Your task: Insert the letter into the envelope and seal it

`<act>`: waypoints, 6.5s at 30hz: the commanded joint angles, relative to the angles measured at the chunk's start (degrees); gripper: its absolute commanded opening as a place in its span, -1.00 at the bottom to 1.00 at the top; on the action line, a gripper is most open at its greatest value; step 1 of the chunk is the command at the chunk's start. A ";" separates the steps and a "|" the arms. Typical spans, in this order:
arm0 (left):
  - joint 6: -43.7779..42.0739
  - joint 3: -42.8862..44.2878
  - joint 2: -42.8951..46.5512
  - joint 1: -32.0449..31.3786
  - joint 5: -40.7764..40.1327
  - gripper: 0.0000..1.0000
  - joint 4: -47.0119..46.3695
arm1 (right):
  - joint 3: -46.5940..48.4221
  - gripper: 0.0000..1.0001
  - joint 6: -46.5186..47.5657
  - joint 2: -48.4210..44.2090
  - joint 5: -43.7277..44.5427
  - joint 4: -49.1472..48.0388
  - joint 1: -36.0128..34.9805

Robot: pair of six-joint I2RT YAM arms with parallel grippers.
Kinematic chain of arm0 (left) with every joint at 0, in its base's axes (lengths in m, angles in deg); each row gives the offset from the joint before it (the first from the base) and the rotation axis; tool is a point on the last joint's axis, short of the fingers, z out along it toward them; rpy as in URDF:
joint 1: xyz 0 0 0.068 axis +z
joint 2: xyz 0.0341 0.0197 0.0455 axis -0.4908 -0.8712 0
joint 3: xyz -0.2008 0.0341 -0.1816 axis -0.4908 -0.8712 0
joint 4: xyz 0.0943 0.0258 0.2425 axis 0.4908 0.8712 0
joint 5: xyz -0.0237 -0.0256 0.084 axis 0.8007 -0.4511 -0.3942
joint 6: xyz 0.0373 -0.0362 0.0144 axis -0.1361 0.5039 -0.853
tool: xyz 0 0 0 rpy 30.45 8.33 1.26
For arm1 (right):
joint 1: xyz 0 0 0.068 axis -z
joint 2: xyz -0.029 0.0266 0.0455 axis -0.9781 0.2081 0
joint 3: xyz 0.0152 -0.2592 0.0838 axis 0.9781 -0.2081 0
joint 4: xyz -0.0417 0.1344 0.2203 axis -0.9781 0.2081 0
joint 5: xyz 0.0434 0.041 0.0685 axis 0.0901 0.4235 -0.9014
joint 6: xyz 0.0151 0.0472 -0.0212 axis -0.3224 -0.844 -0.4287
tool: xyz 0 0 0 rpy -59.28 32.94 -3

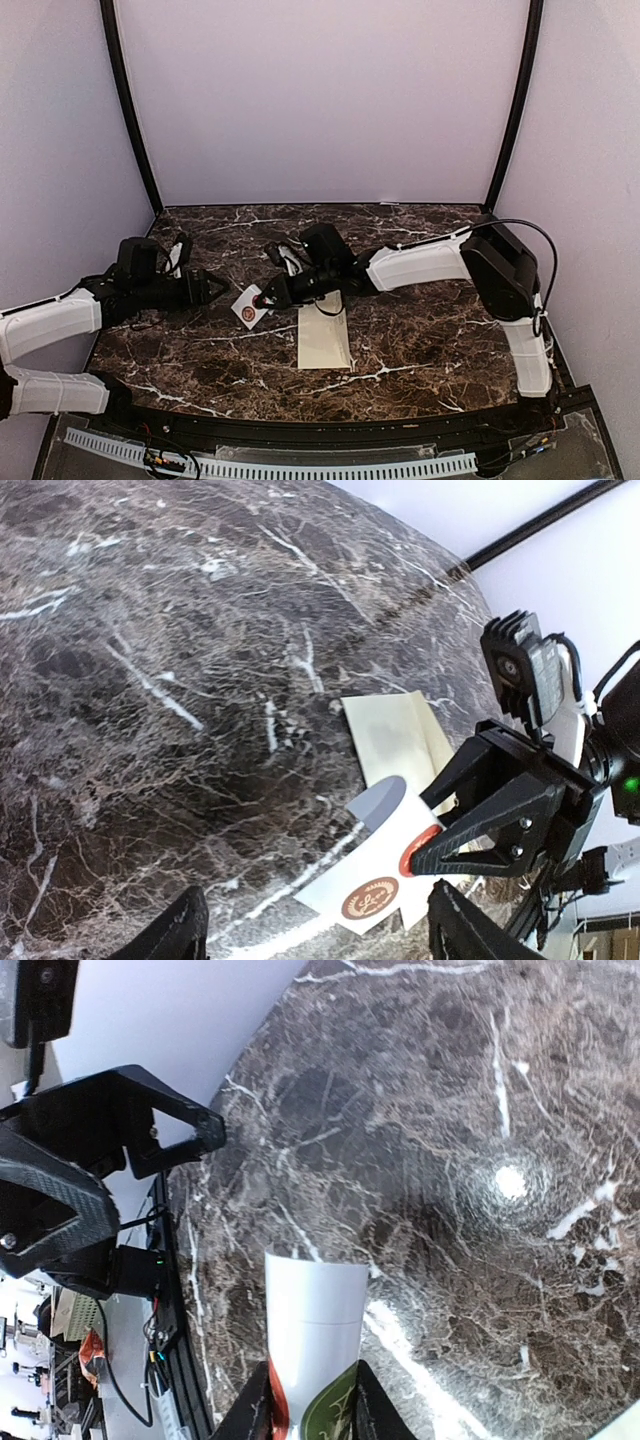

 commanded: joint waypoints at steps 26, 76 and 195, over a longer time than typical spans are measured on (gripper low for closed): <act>-8.66 19.19 -2.40 -19.12 20.46 0.46 4.20 | -17.49 -0.48 7.03 -35.18 -6.16 6.72 3.54; -10.00 29.52 -13.67 -19.81 24.16 -1.00 -2.37 | -21.50 -0.08 9.71 -49.03 11.65 6.71 -1.98; -1.55 19.39 -8.70 -20.49 34.75 -1.00 -29.49 | -33.76 -0.57 -3.89 -47.11 7.36 -30.70 -6.10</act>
